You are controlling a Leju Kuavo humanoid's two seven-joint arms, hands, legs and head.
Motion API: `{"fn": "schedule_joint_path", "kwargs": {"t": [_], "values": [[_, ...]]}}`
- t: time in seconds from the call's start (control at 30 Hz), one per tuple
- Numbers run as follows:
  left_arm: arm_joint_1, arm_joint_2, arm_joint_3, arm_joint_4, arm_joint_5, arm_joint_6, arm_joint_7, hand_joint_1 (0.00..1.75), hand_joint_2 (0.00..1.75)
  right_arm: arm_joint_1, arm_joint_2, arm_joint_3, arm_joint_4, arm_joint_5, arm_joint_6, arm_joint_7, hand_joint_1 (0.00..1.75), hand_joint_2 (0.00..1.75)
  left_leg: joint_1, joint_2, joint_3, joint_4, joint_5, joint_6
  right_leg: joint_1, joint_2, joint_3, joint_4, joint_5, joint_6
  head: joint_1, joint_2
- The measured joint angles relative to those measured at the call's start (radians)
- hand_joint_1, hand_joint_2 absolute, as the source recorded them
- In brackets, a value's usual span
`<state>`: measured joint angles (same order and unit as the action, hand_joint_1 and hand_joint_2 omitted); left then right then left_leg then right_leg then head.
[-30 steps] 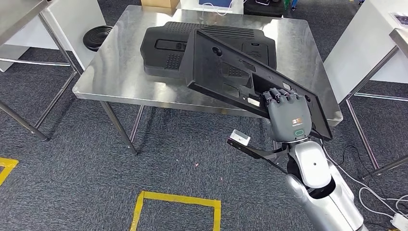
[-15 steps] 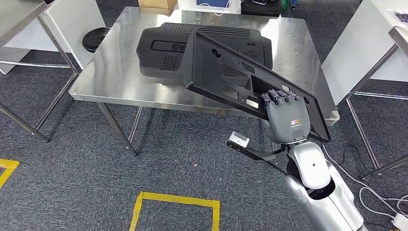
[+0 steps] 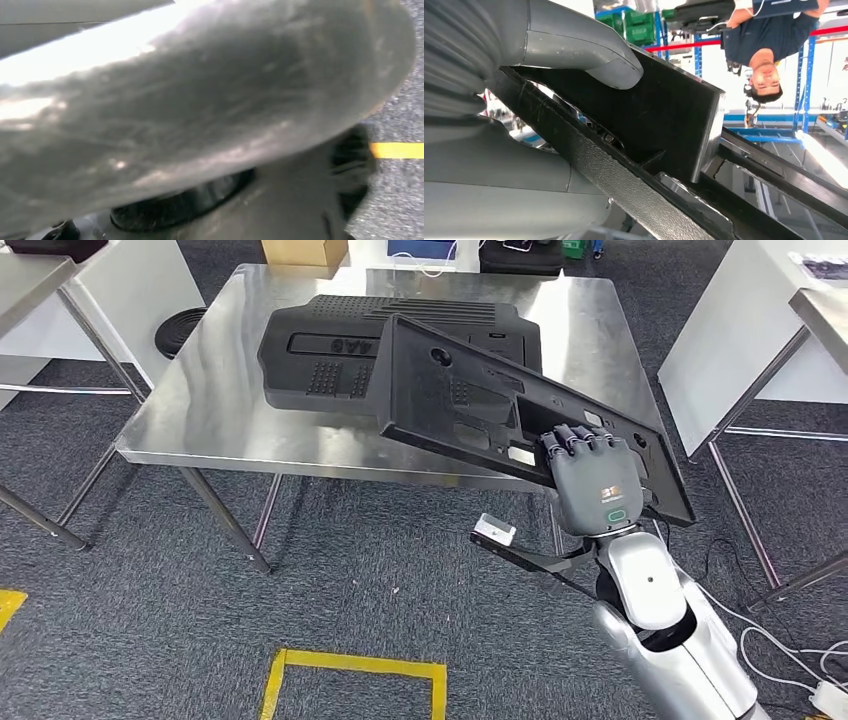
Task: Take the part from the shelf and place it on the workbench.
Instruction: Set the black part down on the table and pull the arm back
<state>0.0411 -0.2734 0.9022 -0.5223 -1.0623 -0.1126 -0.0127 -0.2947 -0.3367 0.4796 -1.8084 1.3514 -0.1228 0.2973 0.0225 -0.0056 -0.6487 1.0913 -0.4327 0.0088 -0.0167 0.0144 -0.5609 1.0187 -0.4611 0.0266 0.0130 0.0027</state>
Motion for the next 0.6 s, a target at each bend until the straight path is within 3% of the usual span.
{"fn": "schedule_joint_path", "kwargs": {"t": [0.1,0.17,0.23,0.3,0.33,0.37,0.4,0.47,0.53,0.6], "values": [[-0.006,0.001,0.011,0.002,-0.006,-0.003,-0.003,0.0,0.0,-0.017,-0.007,0.009,0.007,0.016,0.014,0.001,1.75,1.75,-0.01,-0.001,0.016,-0.048,0.003,0.002,0.001,0.002,-0.003,-0.003,-0.003,0.015,0.0,0.0],[-0.007,0.001,0.014,0.004,-0.007,-0.003,-0.003,0.0,0.0,-0.025,-0.012,0.012,0.01,0.019,0.017,0.001,1.75,1.75,-0.01,-0.002,0.022,-0.058,0.007,0.011,-0.003,-0.001,-0.011,0.008,-0.011,0.024,0.0,0.0],[-0.009,0.001,0.015,0.004,-0.008,-0.003,-0.003,0.0,0.0,-0.034,-0.017,0.014,0.013,0.021,0.017,0.001,1.75,1.75,-0.007,-0.002,0.028,-0.067,0.009,0.021,-0.004,-0.005,-0.054,0.086,-0.045,0.023,0.001,0.0],[-0.011,0.001,0.016,0.005,-0.008,-0.004,-0.003,0.0,0.0,-0.038,-0.021,0.016,0.017,0.021,0.018,0.001,1.75,1.75,-0.007,-0.002,0.029,-0.068,0.007,0.026,-0.004,-0.005,-0.13,0.221,-0.091,0.019,0.002,0.0],[-0.011,0.001,0.016,0.005,-0.008,-0.004,-0.004,0.0,0.0,-0.038,-0.022,0.017,0.019,0.022,0.018,0.001,1.75,1.75,-0.007,-0.002,0.03,-0.068,0.005,0.027,-0.004,-0.005,-0.161,0.269,-0.101,0.023,0.002,0.0],[-0.011,0.001,0.016,0.005,-0.008,-0.004,-0.004,0.0,0.0,-0.038,-0.023,0.018,0.022,0.022,0.019,0.001,1.75,1.75,-0.007,-0.002,0.031,-0.068,0.004,0.027,-0.005,-0.006,-0.176,0.28,-0.094,0.03,0.002,0.0],[-0.011,0.001,0.016,0.006,-0.009,-0.004,-0.004,0.0,0.0,-0.038,-0.023,0.02,0.023,0.023,0.02,0.001,1.75,1.75,-0.007,-0.003,0.033,-0.067,0.002,0.026,-0.007,-0.007,-0.168,0.25,-0.072,0.04,0.002,0.0],[-0.011,0.0,0.017,0.006,-0.012,-0.004,-0.004,0.0,0.0,-0.043,-0.026,0.023,0.025,0.025,0.025,0.001,1.75,1.75,-0.006,-0.004,0.04,-0.067,-0.003,0.02,-0.011,-0.013,-0.108,0.107,-0.006,0.058,0.003,0.0],[-0.012,0.0,0.019,0.007,-0.015,-0.004,-0.006,0.0,0.0,-0.052,-0.028,0.029,0.027,0.029,0.034,0.001,1.75,1.75,-0.011,-0.005,0.044,-0.066,-0.01,0.01,-0.008,-0.016,-0.058,0.005,0.033,0.053,0.004,0.0],[-0.012,0.0,0.024,0.007,-0.016,-0.005,-0.007,0.0,0.0,-0.059,-0.03,0.036,0.03,0.031,0.043,0.001,1.75,1.75,-0.015,-0.004,0.046,-0.067,-0.013,0.0,-0.002,-0.013,-0.048,-0.009,0.038,0.036,0.004,0.0]]}}
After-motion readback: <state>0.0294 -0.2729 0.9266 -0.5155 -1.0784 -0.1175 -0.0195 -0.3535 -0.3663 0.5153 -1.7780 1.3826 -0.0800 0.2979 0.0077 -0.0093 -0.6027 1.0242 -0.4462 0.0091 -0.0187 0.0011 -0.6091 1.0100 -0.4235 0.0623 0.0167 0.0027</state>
